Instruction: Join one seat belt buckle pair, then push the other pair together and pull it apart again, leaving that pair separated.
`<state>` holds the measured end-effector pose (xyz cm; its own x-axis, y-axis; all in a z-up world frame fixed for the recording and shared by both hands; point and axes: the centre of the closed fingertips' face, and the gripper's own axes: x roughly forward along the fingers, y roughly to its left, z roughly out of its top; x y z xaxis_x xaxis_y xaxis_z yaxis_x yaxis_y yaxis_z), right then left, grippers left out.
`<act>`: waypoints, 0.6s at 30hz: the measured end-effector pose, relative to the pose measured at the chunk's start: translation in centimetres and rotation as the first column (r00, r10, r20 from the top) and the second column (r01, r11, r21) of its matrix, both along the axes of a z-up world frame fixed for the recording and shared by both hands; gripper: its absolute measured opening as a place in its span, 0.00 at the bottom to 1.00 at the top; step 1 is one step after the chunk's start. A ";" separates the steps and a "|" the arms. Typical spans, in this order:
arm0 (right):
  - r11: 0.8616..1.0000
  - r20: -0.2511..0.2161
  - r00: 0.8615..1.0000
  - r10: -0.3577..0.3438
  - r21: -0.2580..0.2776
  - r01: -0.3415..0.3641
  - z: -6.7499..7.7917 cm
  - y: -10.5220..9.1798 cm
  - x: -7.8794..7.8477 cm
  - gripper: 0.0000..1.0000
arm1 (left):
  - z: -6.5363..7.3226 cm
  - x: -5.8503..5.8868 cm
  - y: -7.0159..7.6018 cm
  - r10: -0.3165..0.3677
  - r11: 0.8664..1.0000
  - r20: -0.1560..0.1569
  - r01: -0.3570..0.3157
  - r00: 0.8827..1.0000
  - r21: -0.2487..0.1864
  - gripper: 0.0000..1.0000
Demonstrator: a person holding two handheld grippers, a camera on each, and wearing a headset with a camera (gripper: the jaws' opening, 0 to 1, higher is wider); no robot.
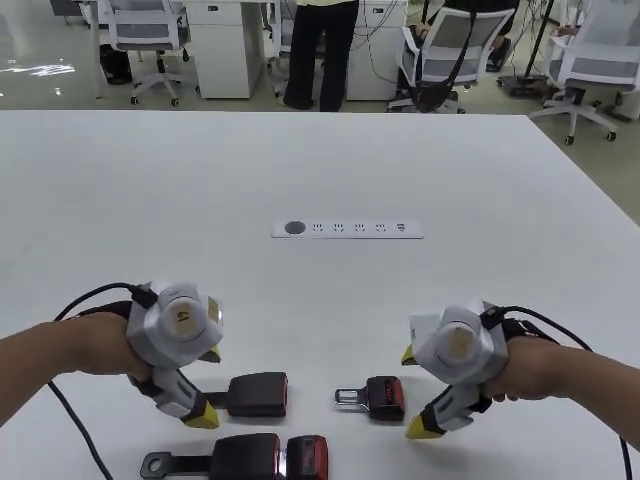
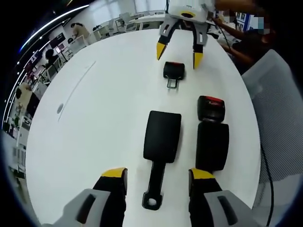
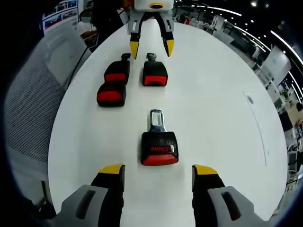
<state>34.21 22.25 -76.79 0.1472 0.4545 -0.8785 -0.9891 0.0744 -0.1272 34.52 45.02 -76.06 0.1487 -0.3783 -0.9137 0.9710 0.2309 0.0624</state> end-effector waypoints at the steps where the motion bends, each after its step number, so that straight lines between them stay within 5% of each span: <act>1: 1.000 0.005 1.000 -0.004 0.000 0.004 0.0 -0.2 0.1 0.56 | 0.0 -0.1 0.1 0.004 1.000 0.000 -0.004 1.000 -0.005 0.54; 13: 0.998 0.014 0.998 -0.056 0.034 0.055 0.5 -2.1 -0.9 0.65 | 2.2 -1.4 1.5 0.122 0.986 0.012 -0.120 0.992 -0.117 0.60; 18: 0.994 0.012 0.996 -0.091 0.067 0.090 0.7 -2.5 -1.5 0.67 | 1.9 -2.4 2.4 0.163 0.974 0.003 -0.160 0.987 -0.158 0.63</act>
